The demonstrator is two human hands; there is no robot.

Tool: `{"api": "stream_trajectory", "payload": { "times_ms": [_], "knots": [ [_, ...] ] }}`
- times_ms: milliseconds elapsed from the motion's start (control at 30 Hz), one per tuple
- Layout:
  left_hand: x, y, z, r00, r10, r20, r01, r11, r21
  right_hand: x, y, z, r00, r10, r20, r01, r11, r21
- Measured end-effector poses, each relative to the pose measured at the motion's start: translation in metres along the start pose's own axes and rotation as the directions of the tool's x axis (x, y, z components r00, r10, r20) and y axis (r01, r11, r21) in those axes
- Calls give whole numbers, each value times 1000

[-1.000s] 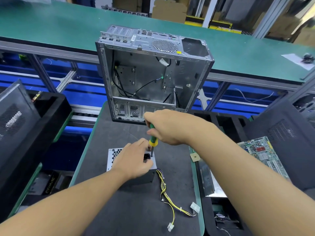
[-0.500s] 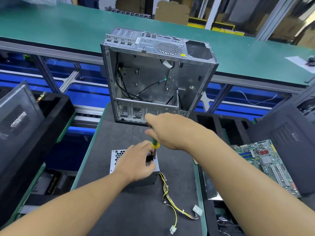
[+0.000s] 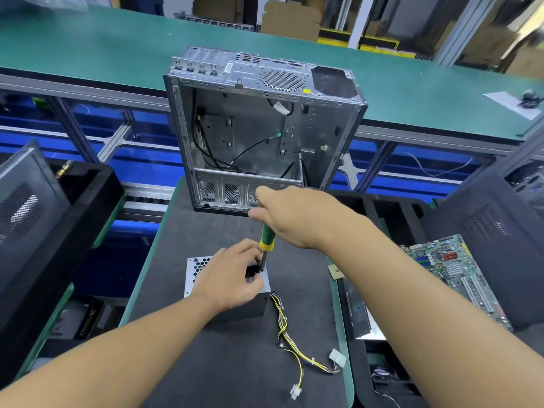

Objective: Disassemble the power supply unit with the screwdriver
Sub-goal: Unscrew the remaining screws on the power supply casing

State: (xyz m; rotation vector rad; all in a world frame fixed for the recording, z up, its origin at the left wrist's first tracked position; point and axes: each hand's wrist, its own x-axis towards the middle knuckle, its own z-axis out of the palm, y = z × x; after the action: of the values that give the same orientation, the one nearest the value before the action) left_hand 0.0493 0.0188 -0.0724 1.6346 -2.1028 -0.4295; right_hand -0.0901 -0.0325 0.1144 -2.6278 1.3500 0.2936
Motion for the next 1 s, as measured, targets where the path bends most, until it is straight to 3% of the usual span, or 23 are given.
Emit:
{"api": "stream_trajectory", "payload": {
  "times_ms": [167,300,400,500,600,733,900,1000],
  "knots": [
    [2,0,1,1000,-5,18,4,1000,23,-3,-2,-7,984,-118,131,84,967,240],
    [2,0,1,1000,-8,-3,8,998,63,-4,-3,-9,981,-66,180,31,981,193],
    [1,2,1,1000,-15,12,15,999,43,-1,-7,-7,995,49,87,-60,989,135],
    [2,1,2,1000,-1,28,0,999,48,4,-9,0,1000,-6,1,6,998,58],
    [2,-1,3,1000,11,5,-12,998,57,5,-7,-3,988,-106,111,88,984,156],
    [1,-2,5,1000,18,-25,-16,998,54,2,-5,-10,972,-91,215,34,967,253],
    [0,-1,4,1000,14,-17,-14,1000,16,6,-11,-7,994,93,65,-92,996,-24],
    [1,-2,3,1000,3,-6,-3,1000,13,7,-10,-6,998,30,53,-27,998,-51]
  ]
}}
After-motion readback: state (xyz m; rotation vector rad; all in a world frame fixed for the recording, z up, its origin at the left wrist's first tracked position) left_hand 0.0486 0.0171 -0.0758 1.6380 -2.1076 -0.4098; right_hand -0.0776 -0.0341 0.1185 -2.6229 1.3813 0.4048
